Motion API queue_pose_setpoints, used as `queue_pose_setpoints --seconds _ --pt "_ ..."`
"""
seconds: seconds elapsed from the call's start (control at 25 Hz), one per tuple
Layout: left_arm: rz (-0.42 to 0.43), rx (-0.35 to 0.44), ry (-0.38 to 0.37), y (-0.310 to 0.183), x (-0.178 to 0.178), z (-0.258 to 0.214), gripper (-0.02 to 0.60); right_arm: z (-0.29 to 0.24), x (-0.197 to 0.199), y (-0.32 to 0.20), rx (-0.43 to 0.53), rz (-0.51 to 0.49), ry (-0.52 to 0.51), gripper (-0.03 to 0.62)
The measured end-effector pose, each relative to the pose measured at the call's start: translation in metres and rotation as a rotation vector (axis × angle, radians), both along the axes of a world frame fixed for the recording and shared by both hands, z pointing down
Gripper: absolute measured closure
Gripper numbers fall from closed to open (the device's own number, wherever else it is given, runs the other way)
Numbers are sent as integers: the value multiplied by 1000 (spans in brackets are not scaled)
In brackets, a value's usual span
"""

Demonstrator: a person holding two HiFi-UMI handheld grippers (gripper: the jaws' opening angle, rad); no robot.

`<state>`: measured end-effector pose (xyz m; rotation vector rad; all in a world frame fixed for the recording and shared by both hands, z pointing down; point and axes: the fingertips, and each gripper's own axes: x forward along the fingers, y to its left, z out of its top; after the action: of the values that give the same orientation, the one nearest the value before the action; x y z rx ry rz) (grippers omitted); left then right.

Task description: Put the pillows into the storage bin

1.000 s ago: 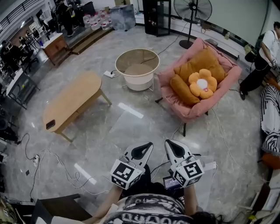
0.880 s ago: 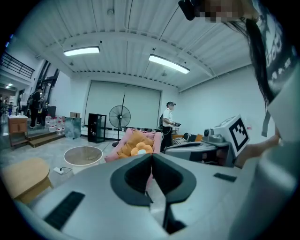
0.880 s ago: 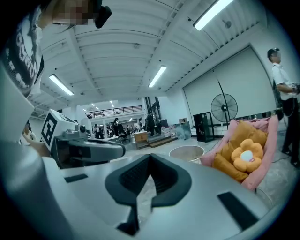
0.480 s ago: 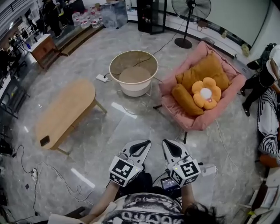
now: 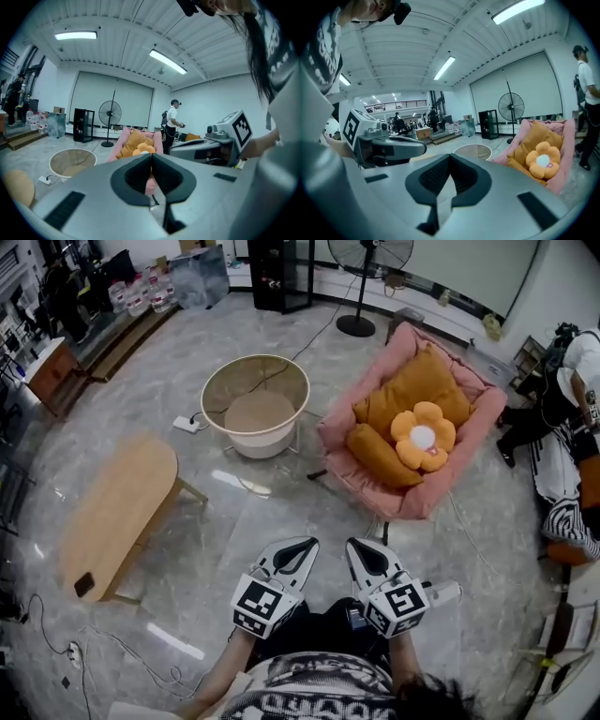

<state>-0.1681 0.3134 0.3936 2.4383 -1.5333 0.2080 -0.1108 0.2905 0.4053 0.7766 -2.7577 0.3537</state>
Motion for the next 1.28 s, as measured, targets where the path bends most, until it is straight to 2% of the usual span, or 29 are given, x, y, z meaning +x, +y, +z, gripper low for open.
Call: queue_pose_setpoints --seconds 0.2,0.56,0.8,1.0,1.28 --pt "23 -7 23 -10 -3 4 569 9 -2 -18 -27 27 20 595" --pt "-66 -42 33 -71 -34 16 569 28 -19 -91 -52 -11 23 595" --pt "-82 -77 -7 -153 -34 28 569 52 -11 -192 -72 -3 34 595" --pt "-92 -97 -23 -229 -29 30 569 78 8 -277 -141 14 67 595" --pt "-187 -195 -68 -305 -50 60 569 159 5 -381 -236 -38 178 594"
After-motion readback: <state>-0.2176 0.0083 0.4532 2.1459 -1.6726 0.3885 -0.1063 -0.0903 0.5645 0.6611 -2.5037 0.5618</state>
